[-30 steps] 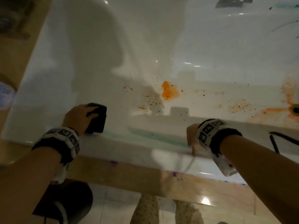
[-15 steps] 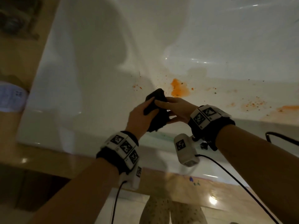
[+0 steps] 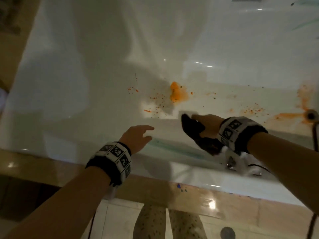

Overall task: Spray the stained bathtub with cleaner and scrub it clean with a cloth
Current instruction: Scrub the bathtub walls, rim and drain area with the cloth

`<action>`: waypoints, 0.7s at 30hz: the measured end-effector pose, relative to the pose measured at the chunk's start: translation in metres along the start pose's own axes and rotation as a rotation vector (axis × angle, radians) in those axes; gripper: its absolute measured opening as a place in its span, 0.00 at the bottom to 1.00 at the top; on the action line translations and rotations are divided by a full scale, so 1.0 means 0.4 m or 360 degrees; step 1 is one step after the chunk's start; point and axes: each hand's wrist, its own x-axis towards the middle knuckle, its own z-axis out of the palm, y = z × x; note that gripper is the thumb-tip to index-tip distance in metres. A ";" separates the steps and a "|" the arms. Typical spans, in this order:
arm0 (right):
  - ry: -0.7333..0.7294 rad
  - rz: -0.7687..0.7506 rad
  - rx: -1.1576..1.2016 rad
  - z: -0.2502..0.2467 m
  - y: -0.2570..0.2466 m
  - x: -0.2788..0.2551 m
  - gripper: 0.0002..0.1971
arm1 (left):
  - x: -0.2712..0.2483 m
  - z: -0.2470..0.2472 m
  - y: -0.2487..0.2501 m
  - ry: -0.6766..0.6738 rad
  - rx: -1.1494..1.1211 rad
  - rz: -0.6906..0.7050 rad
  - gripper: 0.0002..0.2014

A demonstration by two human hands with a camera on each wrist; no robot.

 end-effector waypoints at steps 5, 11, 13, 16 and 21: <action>-0.0425 0.0268 -0.0414 0.034 0.106 -0.057 0.16 | -0.012 0.009 -0.100 -0.0161 0.0512 -0.0403 0.22; -0.0287 0.0194 -0.0704 0.101 0.134 0.032 0.30 | -0.031 -0.032 -0.159 -0.0137 0.0636 -0.0683 0.29; -0.0381 0.0151 -0.0795 0.119 0.140 0.063 0.26 | -0.035 -0.054 -0.180 -0.0102 0.0599 -0.0727 0.30; -0.0531 0.0150 -0.0841 0.132 0.116 0.073 0.11 | -0.043 -0.082 -0.212 -0.0040 0.0554 -0.0775 0.30; -0.0602 0.0116 -0.0699 0.133 0.046 0.045 0.10 | -0.062 -0.112 -0.239 0.0277 0.0445 -0.0621 0.21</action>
